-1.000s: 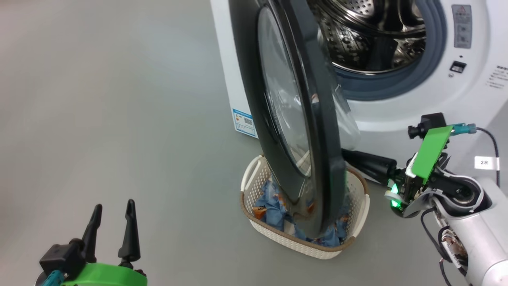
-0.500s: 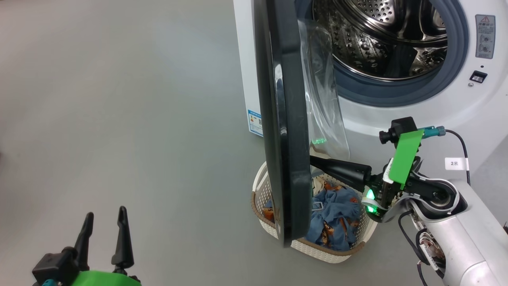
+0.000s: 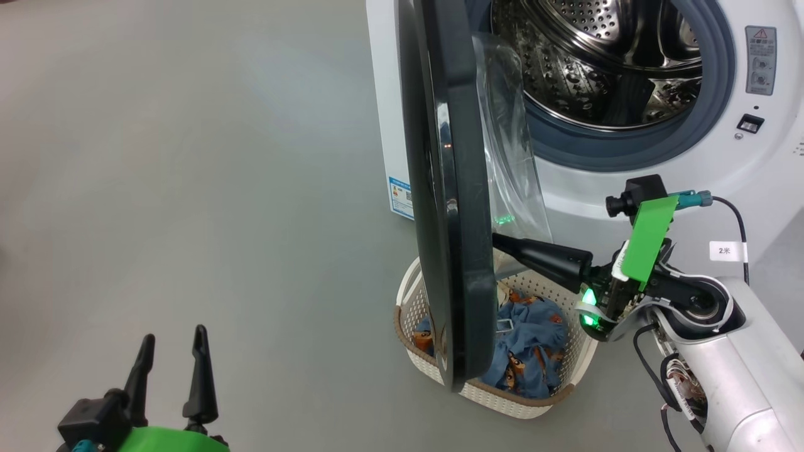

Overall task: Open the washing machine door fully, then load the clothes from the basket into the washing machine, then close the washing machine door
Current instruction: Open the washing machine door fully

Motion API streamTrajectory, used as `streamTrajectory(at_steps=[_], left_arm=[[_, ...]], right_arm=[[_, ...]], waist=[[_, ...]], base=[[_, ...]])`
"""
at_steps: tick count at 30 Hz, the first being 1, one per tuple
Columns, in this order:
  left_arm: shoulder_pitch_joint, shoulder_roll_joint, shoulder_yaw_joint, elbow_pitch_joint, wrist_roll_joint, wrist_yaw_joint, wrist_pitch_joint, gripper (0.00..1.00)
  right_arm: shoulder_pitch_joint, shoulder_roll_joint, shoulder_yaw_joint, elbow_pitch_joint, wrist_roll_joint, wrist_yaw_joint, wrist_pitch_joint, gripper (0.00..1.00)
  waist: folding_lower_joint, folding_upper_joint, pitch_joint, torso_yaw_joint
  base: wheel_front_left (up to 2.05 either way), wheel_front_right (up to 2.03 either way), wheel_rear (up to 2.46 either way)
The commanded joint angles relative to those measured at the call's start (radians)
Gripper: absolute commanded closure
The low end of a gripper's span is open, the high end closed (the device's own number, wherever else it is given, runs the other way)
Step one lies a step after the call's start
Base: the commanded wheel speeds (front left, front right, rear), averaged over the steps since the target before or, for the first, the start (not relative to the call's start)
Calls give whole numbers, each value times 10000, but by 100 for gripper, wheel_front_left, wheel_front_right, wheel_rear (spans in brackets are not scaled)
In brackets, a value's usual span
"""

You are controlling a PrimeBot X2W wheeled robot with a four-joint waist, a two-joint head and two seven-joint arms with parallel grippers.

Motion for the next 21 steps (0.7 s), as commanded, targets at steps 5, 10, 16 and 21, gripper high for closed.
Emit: streamTrajectory(at_steps=[5, 10, 16, 21], left_arm=[[-341, 290, 88, -101, -8, -26, 33, 0], [-341, 363, 57, -102, -41, -35, 37, 0], [-377, 441, -11, -181, -70, -58, 43, 0], [-427, 493, -46, -267, -97, -64, 67, 0]], right_arm=[[324, 13, -378, -783, -237, 60, -342, 100], [668, 66, -681, -1448, -448, 60, -778, 50], [1100, 24, -736, -2470, -1095, 60, -1348, 0], [1355, -27, -693, -3278, -1744, 60, -2137, 0]], waist=[[-1, 0, -195, -100], [-1, 0, -238, -466], [-1, 0, -254, -1094], [-1, 0, -229, -1542]], base=[[0, 0, 0], [0, 0, 0], [0, 0, 0], [0, 0, 0]])
